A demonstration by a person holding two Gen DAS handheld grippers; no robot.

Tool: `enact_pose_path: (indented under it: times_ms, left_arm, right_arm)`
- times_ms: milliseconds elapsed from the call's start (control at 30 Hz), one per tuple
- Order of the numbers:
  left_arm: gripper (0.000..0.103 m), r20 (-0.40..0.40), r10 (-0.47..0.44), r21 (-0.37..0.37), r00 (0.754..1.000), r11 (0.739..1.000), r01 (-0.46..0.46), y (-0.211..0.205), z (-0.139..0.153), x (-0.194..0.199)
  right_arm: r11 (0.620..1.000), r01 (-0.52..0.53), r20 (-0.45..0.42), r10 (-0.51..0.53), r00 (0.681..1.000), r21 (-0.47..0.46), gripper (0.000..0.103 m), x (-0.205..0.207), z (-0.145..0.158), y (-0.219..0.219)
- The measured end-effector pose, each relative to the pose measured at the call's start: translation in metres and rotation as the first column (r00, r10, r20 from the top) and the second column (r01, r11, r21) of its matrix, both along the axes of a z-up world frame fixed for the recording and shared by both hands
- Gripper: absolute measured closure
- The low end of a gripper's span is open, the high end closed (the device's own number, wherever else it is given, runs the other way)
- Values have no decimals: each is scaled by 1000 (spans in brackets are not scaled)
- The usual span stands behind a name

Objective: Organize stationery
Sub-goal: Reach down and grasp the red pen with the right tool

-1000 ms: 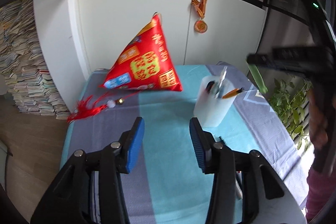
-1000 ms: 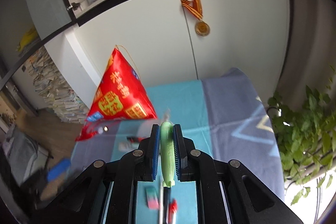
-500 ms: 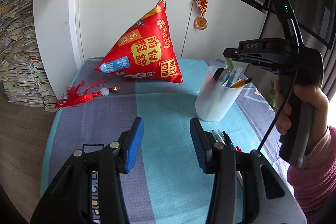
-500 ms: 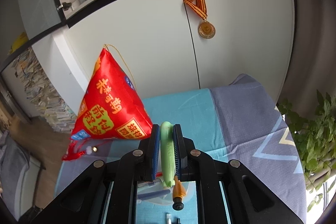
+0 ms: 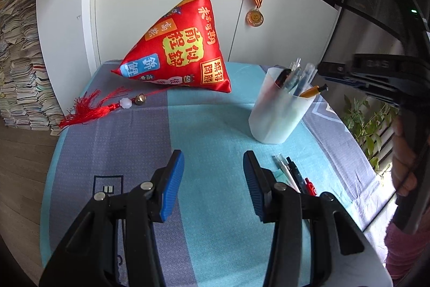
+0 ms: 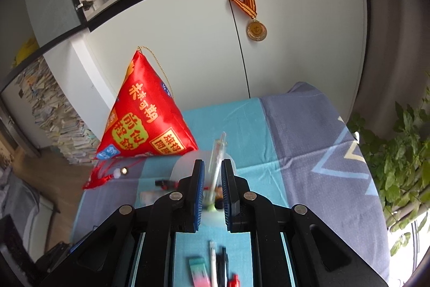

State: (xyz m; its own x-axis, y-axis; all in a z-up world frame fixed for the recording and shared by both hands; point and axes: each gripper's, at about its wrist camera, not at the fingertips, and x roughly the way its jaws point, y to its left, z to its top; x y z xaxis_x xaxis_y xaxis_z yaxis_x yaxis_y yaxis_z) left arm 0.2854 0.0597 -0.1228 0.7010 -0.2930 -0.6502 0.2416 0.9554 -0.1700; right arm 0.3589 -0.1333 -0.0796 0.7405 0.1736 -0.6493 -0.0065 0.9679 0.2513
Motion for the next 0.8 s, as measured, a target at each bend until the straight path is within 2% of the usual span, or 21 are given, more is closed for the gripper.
enact_pose_path:
  times_ms: [200,333,533,700,800]
  left_arm:
    - [59,-38,-20,-6,999,1000,19,-7,-2,-4]
    - [59,-41,-37,18,998,999,38,-18,1,-16]
    - [59,-87,-39,41,995,998,43,-31,-7,-27]
    - [59,-108,-38,63,993,997,45,-37,-12,-37]
    - [58,-125,-26,72,992,997,36,-39,-15,-41]
  right_arm:
    - [998,-15,-56,11,998,-68,92,-42,-4,-12]
    - [994,-50,-178,32,984,-97,92,-59,-29,-15]
    - [985,-147,-304,113,946,-91,92,-80,-68,-4]
    - [969,-203,-368,139,919,-140,92,-97,-88,7]
    - [963,-217,-371,145,917,-159,92,-105,-93,9]
